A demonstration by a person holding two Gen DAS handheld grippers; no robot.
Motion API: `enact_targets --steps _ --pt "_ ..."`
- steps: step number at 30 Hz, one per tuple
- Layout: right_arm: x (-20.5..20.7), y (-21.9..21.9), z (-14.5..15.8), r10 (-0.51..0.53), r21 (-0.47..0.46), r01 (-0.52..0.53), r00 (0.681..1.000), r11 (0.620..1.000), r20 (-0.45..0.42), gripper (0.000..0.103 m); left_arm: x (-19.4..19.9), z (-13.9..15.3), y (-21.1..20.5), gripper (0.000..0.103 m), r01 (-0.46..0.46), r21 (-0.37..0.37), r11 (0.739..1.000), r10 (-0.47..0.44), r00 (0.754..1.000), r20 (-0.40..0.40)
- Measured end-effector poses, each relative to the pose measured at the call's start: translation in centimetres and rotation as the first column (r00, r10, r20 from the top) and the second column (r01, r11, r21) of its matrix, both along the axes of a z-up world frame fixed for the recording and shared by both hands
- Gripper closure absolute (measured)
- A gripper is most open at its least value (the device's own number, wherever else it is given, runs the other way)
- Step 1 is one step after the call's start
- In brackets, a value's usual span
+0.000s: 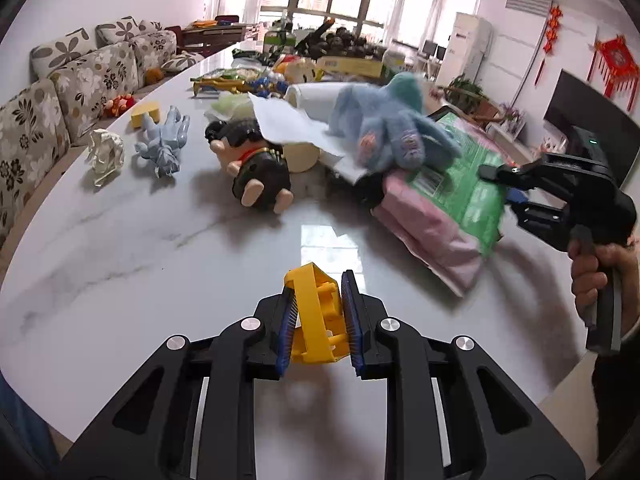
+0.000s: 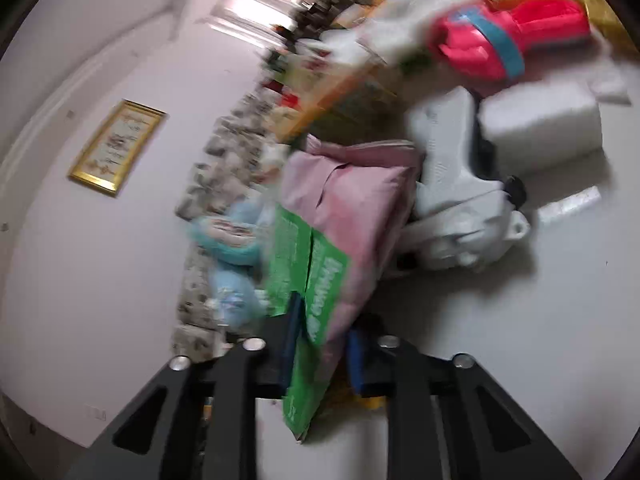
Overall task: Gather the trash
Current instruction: 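Grasp the yellow toy block with left gripper while right grasps the pink-green package, then lower the block and package into the bin and open both grippers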
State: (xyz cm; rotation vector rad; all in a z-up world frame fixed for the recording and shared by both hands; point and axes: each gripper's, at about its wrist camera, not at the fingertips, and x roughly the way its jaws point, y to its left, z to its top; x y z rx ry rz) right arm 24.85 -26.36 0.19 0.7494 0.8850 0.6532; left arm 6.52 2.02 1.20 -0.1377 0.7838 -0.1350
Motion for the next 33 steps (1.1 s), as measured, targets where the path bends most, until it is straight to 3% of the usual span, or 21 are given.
enact_targets --steps 4,8,13,15,18,24,26,27,28,29,31,33 --pt "-5.0 -0.3 5.4 0.019 -0.055 -0.009 0.984 0.998 0.179 0.089 -1.5 1.7 0.3 0.082 0.029 -0.031 0.999 -0.027 0.998 0.048" --pt "-10.6 -0.9 10.4 0.071 -0.108 -0.038 0.943 0.993 0.325 0.089 -3.9 4.4 -0.1 0.082 0.062 -0.031 0.998 -0.058 0.992 0.114" --pt "-17.6 -1.1 12.4 0.154 -0.197 -0.082 0.909 0.977 0.388 0.089 -8.6 6.8 -1.2 0.082 0.118 0.036 0.992 -0.122 0.977 0.177" --pt "-20.9 -0.9 11.2 0.204 -0.262 -0.105 0.900 0.959 0.385 0.089 -10.5 6.4 -1.6 0.082 0.146 0.071 0.987 -0.156 0.972 0.176" --pt "-24.2 0.2 7.6 0.269 -0.331 -0.154 0.902 0.931 0.337 0.089 -13.4 3.5 -2.1 0.082 0.201 0.102 0.974 -0.212 0.970 0.116" --pt "-25.9 4.1 -3.1 0.390 -0.455 -0.270 0.901 0.848 0.192 0.089 -16.2 -6.0 -3.2 0.081 0.301 0.138 0.944 -0.294 0.953 -0.072" --pt "-25.4 5.5 -7.2 0.437 -0.494 -0.335 0.894 0.803 0.104 0.086 -15.8 -10.3 -3.5 0.070 0.343 0.167 0.924 -0.314 0.932 -0.180" --pt "-25.2 6.1 -9.0 0.446 -0.511 -0.353 0.893 0.784 0.067 0.085 -15.5 -12.1 -3.5 0.046 0.353 0.175 0.919 -0.312 0.924 -0.223" --pt "-25.1 6.5 -10.6 0.453 -0.536 -0.366 0.891 0.761 0.035 0.072 -15.1 -14.2 -3.5 0.025 0.346 0.210 0.914 -0.288 0.920 -0.265" --pt "-24.9 7.1 -12.2 0.463 -0.576 -0.382 0.886 0.723 -0.007 0.058 -14.8 -15.6 -3.4 0.021 0.354 0.223 0.908 -0.282 0.911 -0.300" --pt "-25.1 7.3 -12.6 0.480 -0.619 -0.386 0.877 0.684 -0.017 0.056 -14.1 -17.6 -3.0 0.021 0.358 0.225 0.906 -0.265 0.895 -0.358" --pt "-25.6 6.8 -10.7 0.497 -0.615 -0.380 0.868 0.691 0.022 0.055 -13.7 -17.9 -2.3 0.021 0.350 0.205 0.914 -0.258 0.891 -0.373"
